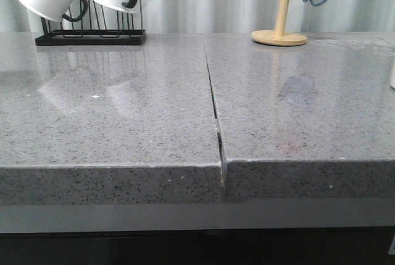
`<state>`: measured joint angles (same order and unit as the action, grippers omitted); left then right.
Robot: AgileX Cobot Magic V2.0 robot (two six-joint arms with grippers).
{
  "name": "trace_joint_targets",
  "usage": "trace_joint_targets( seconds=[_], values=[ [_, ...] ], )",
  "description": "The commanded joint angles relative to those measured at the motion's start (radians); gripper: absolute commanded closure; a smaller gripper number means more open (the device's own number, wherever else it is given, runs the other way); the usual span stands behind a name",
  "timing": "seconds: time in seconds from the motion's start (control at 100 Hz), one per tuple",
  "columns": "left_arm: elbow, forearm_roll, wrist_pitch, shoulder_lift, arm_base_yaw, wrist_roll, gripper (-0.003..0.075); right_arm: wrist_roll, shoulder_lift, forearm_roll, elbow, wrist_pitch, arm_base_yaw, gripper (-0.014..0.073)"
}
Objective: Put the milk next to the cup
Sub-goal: 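Move the right gripper toward the white HOME mug's handle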
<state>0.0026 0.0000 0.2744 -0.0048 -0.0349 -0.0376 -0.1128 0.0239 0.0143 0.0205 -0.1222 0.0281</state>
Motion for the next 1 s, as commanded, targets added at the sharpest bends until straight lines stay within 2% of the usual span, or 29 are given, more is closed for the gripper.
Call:
trace_joint_targets(
  seconds=[0.0, 0.09, 0.18, 0.24, 0.29, 0.43, 0.53, 0.65, 0.83, 0.99],
  values=[
    [0.042, -0.006, -0.075, -0.032, -0.008, -0.009, 0.0741, -0.006, 0.101, 0.009, 0.096, 0.027, 0.005, 0.0656],
    [0.042, -0.006, -0.075, -0.032, -0.008, -0.009, 0.0741, -0.005, 0.209, -0.014, 0.158, 0.013, 0.005, 0.0587],
    [0.042, -0.006, -0.075, -0.032, -0.008, -0.009, 0.0741, -0.005, 0.314, -0.066, 0.190, 0.052, 0.005, 0.0398],
    [0.042, -0.006, -0.075, -0.032, -0.008, -0.009, 0.0741, -0.002, 0.380, -0.103, 0.191, 0.135, 0.006, 0.0251],
    [0.042, -0.006, -0.075, -0.032, -0.008, -0.009, 0.0741, 0.008, 0.436, -0.135, 0.191, 0.207, 0.007, 0.0172],
    [0.042, -0.006, -0.075, -0.032, -0.008, -0.009, 0.0741, 0.010, 0.567, -0.132, 0.191, 0.362, 0.043, 0.0179],
    [0.042, -0.006, -0.075, -0.032, -0.008, -0.009, 0.0741, 0.010, 0.657, -0.081, 0.191, 0.474, 0.121, 0.0179],
    [0.042, -0.006, -0.075, -0.032, -0.008, -0.009, 0.0741, 0.010, 0.767, -0.081, 0.191, 0.615, 0.207, 0.0179],
    [0.042, -0.006, -0.075, -0.032, -0.008, -0.009, 0.0741, 0.010, 0.906, -0.080, 0.194, 0.763, 0.221, 0.0179],
    [0.042, -0.006, -0.075, -0.032, -0.008, -0.009, 0.0741, 0.010, 1.038, -0.058, 0.245, 0.812, 0.234, 0.0179]
  ],
)
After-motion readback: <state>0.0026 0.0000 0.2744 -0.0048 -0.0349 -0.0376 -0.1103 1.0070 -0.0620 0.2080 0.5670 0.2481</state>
